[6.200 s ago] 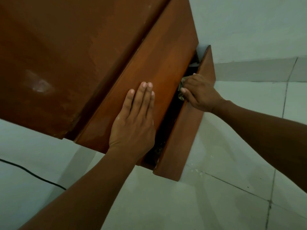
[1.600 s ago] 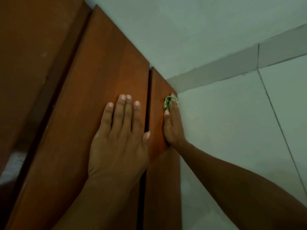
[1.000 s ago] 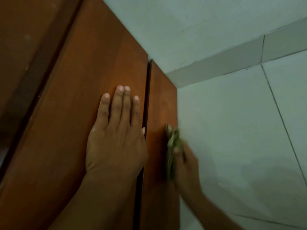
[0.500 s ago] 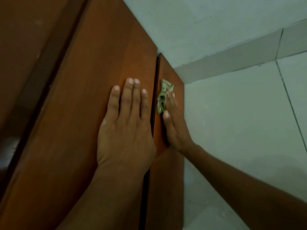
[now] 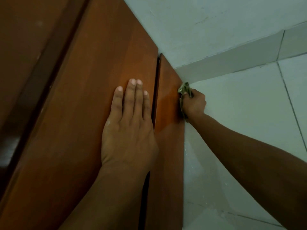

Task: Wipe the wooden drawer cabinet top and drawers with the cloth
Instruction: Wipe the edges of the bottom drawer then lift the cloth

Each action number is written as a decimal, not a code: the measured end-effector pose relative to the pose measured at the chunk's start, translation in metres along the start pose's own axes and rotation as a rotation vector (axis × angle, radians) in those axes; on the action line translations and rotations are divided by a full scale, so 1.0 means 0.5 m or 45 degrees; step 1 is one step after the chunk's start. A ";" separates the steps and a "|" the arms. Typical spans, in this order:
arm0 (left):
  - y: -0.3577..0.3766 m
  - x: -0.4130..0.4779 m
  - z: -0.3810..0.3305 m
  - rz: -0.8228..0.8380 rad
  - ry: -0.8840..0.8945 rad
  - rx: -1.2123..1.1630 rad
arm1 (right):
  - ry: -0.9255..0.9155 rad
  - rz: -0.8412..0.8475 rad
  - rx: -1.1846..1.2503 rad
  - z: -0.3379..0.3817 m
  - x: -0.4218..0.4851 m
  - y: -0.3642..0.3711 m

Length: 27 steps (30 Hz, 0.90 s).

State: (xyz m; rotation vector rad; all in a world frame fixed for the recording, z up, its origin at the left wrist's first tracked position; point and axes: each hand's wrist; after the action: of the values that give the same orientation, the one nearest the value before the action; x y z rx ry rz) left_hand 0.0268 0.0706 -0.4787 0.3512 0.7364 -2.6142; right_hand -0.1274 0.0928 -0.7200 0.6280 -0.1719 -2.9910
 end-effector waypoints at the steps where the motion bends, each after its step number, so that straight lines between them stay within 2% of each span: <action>1: 0.001 0.001 0.000 -0.019 -0.009 0.001 | -0.003 -0.006 0.095 0.002 -0.018 -0.007; 3: 0.003 0.002 -0.001 -0.052 -0.025 -0.004 | -0.079 -0.001 0.222 0.008 -0.096 -0.028; 8: 0.006 0.003 -0.003 -0.084 -0.048 0.021 | -0.454 0.049 0.123 -0.095 -0.467 -0.061; 11: 0.011 0.004 -0.003 -0.108 -0.056 0.041 | -0.646 0.277 0.156 -0.171 -0.655 -0.016; 13: 0.013 0.004 -0.003 -0.116 -0.058 0.040 | -0.839 0.404 -0.096 -0.216 -0.713 0.020; 15: 0.015 0.002 -0.004 -0.114 -0.054 0.042 | -0.913 0.507 -0.253 -0.244 -0.714 0.040; 18: 0.019 0.004 -0.005 -0.121 -0.049 0.037 | -0.892 0.551 -0.278 -0.231 -0.640 0.050; 27: 0.010 0.003 -0.006 -0.086 -0.032 0.026 | -0.689 0.410 -0.090 -0.136 -0.273 0.055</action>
State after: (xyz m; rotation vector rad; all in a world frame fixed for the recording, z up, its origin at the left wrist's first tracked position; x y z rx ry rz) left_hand 0.0280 0.0679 -0.4839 0.3038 0.7263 -2.6862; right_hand 0.0263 0.0733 -0.7242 -0.2121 -0.1764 -2.7560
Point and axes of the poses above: each hand's wrist, its own x-axis towards the middle knuckle, its own y-axis out of the palm, z = x × y, and after that the axes turned 13 degrees about z, right-handed
